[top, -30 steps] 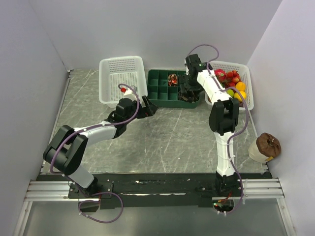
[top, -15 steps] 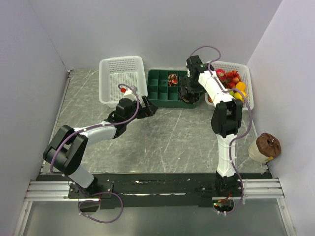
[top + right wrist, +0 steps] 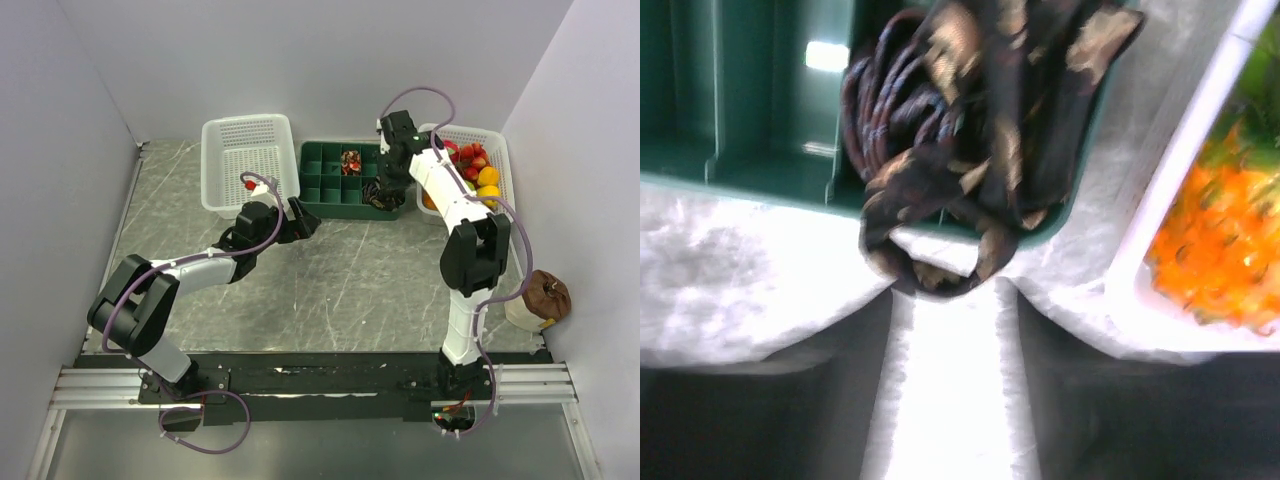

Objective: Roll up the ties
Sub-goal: Place the tie in the storage box, then reset both arms

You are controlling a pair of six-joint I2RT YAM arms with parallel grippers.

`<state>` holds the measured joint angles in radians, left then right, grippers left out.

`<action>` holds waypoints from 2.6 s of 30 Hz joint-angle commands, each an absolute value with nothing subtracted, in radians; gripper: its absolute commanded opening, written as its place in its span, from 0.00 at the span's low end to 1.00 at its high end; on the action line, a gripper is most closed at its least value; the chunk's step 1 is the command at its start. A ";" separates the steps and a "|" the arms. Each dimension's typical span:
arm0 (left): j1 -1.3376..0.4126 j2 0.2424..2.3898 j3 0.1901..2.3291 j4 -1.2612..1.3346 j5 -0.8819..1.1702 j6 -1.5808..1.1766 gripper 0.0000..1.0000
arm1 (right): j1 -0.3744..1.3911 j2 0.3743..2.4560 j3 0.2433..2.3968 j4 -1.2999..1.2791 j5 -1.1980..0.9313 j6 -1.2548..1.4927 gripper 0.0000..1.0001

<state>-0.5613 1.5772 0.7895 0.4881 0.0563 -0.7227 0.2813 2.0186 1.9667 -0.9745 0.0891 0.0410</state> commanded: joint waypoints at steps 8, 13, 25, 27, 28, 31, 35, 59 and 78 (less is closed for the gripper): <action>-0.564 1.578 0.788 0.506 0.057 -0.732 0.97 | 0.356 1.986 1.842 -0.931 0.052 0.049 0.00; -0.566 1.572 0.782 0.495 0.045 -0.726 0.96 | 0.356 2.055 1.910 -0.957 0.155 0.061 0.00; -0.566 1.582 0.790 0.477 0.037 -0.713 0.96 | 0.293 2.184 2.094 -0.963 0.271 0.058 0.00; -0.566 1.585 0.792 0.476 0.038 -0.712 0.96 | 0.284 2.189 2.103 -0.944 0.281 0.057 0.00; -0.566 1.586 0.792 0.474 0.038 -0.712 0.96 | 0.279 2.195 2.109 -0.945 0.278 0.055 0.00; -0.568 1.591 0.793 0.480 0.044 -0.713 0.96 | 0.272 2.270 2.180 -0.985 0.285 0.064 0.00; -0.568 1.598 0.804 0.474 0.051 -0.712 0.96 | 0.272 2.325 2.197 -0.989 0.281 0.069 0.00; -0.572 1.526 0.805 0.411 0.003 -0.683 0.96 | 0.270 2.042 2.140 -0.914 0.152 0.075 0.18; -0.574 1.302 0.825 0.210 -0.222 -0.551 0.96 | 0.302 1.373 1.329 -0.408 -0.025 0.123 0.99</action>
<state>-0.5690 1.3617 0.7898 0.2504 -0.1497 -0.6022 0.2981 1.5219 1.4105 -0.5854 -0.0021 0.0998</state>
